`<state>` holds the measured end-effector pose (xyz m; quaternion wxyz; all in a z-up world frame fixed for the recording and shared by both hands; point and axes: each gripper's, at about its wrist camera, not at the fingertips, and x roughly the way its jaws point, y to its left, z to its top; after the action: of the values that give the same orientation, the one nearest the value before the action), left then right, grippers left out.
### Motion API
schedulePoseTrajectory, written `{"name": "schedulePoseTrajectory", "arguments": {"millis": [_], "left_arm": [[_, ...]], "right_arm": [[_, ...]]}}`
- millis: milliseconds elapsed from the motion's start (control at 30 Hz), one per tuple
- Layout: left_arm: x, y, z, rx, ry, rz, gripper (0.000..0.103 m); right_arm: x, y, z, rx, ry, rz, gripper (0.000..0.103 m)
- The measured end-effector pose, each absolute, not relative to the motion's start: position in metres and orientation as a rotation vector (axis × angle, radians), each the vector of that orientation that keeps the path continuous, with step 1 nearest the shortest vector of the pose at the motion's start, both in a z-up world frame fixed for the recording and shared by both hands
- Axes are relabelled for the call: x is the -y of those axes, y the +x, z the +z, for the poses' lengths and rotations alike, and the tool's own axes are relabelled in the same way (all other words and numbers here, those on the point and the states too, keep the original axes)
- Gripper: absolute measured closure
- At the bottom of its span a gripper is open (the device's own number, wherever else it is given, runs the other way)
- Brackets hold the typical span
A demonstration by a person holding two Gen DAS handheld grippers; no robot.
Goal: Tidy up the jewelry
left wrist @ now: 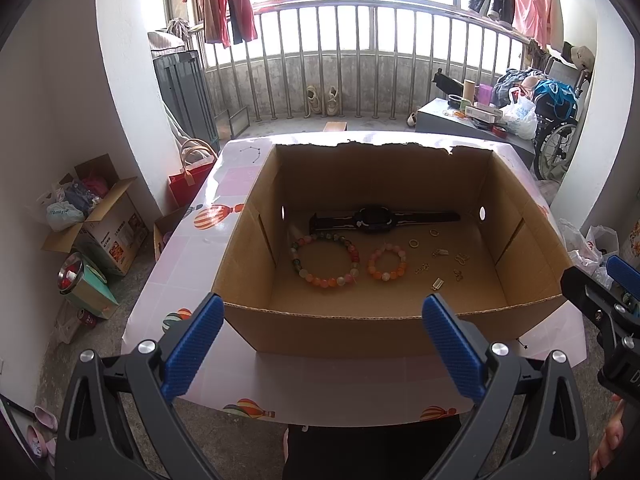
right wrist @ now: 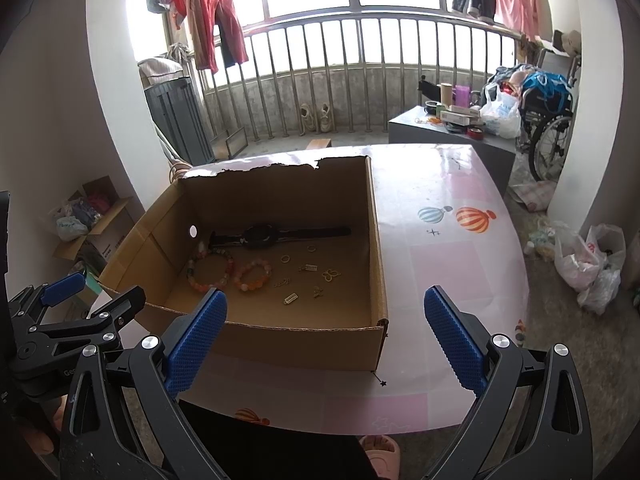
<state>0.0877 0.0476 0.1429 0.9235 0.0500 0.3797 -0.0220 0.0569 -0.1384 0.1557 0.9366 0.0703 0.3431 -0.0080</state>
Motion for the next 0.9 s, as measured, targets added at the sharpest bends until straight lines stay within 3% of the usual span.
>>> {"name": "schedulePoseTrajectory", "arguments": {"millis": [900], "left_arm": [[-0.0462, 0.0882, 0.1437, -0.782, 0.103, -0.048, 0.006]], "right_arm": [[0.1396, 0.0575, 0.1545, -0.708, 0.142, -0.008, 0.008]]}}
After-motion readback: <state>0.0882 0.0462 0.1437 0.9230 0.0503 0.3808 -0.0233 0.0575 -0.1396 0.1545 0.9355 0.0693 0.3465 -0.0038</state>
